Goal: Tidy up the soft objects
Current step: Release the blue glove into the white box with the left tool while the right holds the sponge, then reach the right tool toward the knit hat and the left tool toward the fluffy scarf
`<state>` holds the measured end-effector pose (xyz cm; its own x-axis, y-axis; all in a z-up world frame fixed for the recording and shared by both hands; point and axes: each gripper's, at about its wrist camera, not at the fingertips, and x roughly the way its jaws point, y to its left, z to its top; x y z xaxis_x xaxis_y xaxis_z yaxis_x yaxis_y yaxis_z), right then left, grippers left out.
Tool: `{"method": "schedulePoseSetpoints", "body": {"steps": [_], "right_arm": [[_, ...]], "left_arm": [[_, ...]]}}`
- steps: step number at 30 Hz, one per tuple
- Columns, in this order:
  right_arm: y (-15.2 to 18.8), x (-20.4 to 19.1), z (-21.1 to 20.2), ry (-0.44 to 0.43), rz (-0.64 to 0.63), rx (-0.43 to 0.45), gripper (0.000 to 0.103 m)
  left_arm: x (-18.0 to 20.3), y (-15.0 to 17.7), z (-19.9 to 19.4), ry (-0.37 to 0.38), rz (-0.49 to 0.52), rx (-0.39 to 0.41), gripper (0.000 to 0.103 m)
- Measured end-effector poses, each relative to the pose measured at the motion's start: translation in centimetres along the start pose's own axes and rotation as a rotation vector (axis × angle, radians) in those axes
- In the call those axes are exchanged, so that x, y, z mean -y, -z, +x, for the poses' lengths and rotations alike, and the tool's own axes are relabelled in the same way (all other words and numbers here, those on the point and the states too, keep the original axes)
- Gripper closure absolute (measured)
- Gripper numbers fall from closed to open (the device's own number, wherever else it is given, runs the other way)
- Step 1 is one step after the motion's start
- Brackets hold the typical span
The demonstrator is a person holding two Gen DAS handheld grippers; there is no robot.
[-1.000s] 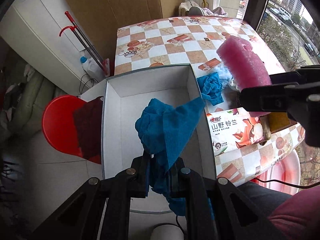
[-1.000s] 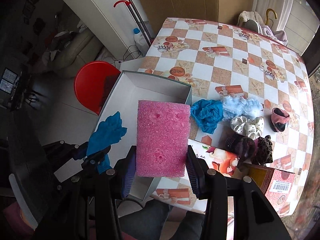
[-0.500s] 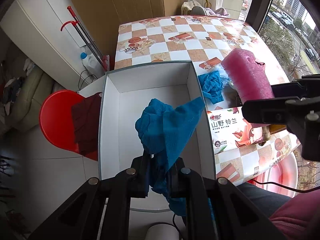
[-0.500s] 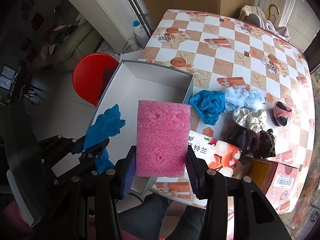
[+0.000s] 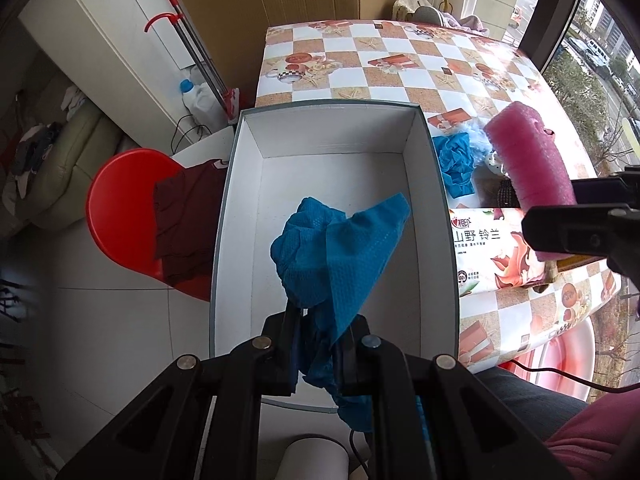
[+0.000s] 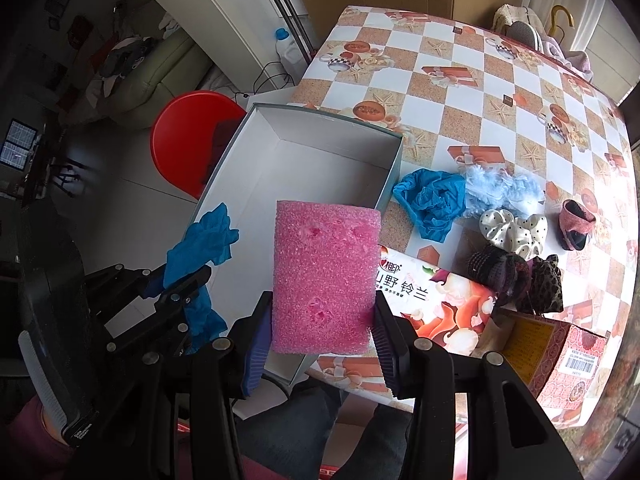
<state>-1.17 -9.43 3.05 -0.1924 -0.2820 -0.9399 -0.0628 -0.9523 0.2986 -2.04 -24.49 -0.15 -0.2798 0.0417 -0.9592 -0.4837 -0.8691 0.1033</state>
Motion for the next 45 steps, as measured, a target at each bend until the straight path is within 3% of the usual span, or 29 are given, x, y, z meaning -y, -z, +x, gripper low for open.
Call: {"method": "schedulePoseSetpoints", "body": {"steps": [15,35,38,40,45], "right_arm": [[-1.1,-2.8,2.1,0.005,-0.109,-0.055,0.055],[-1.8,-4.0,3.8,-0.019,-0.132,-0.088,0.055],[-1.8,-4.1,3.9,-0.024,-0.134,-0.09,0.055],[-1.8,-4.1,3.9,-0.029,-0.132,-0.093,0.055],[-1.9,-3.9,3.6,-0.027,-0.128,-0.085,0.051]], "left_arm": [[-1.9,1.3,1.2,-0.013,-0.072,-0.042,0.089],[-2.3,1.4,1.9,-0.013,-0.082,-0.056,0.088],[-2.3,1.5,1.8,-0.009,-0.082,-0.046,0.077],[-2.3,1.5,1.7,-0.017,-0.081,-0.039,0.048],[-2.5,1.5,1.4,-0.024,-0.086,-0.007,0.02]]}}
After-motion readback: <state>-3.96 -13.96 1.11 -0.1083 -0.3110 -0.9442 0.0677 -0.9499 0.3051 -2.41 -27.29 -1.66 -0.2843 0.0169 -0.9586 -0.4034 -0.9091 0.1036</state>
